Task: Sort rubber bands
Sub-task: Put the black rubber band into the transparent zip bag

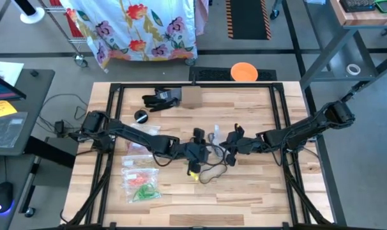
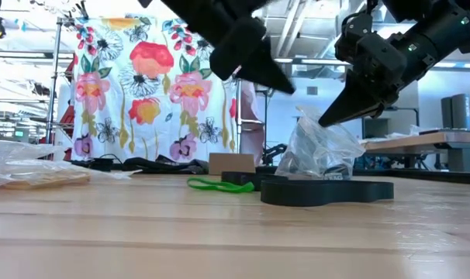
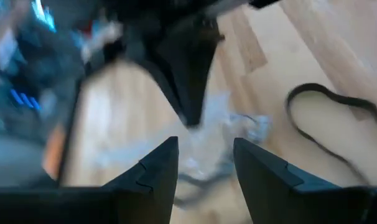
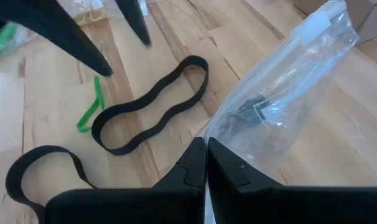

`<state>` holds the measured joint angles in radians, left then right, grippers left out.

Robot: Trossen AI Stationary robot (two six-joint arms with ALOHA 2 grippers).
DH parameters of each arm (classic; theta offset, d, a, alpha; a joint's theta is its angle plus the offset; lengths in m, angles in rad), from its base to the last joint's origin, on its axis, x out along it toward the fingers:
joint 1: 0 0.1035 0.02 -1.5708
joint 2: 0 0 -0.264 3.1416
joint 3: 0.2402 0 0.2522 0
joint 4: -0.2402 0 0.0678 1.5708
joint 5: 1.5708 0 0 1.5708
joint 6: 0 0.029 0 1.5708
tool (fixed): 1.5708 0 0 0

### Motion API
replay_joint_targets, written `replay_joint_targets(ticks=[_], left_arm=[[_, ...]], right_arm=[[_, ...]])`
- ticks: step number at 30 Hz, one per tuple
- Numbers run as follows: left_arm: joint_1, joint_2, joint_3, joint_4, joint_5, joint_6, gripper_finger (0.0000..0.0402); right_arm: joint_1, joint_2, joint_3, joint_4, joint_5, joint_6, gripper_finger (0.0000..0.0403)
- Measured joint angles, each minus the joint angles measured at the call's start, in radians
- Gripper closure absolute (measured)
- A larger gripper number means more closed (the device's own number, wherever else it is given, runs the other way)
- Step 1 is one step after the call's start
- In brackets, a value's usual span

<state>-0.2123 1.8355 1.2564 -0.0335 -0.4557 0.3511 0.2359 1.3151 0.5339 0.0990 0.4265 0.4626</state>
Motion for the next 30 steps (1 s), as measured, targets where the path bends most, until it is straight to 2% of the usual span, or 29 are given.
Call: replay_joint_targets(ticks=[5,8,14,18,30], left_arm=[[0.018,0.017,-0.002,0.081,0.014,0.34,0.0253],[0.039,0.029,0.0,0.106,0.064,0.43,0.0253],[0.056,0.031,-0.001,0.06,0.179,0.511,0.0253],[0.056,0.032,-0.001,0.07,0.161,0.563,0.0253],[0.055,0.032,-0.001,0.004,0.148,0.533,0.0256]], right_arm=[[-0.001,0.0,0.0,0.01,-0.042,0.0,0.0403],[0.005,0.0,0.0,0.024,-0.053,0.001,0.0403],[0.004,0.0,0.001,0.111,-0.124,-0.011,0.0403],[0.005,0.0,0.001,0.153,-0.172,-0.026,0.0403],[-0.003,0.0,0.001,0.19,-0.174,-0.019,0.0403]])
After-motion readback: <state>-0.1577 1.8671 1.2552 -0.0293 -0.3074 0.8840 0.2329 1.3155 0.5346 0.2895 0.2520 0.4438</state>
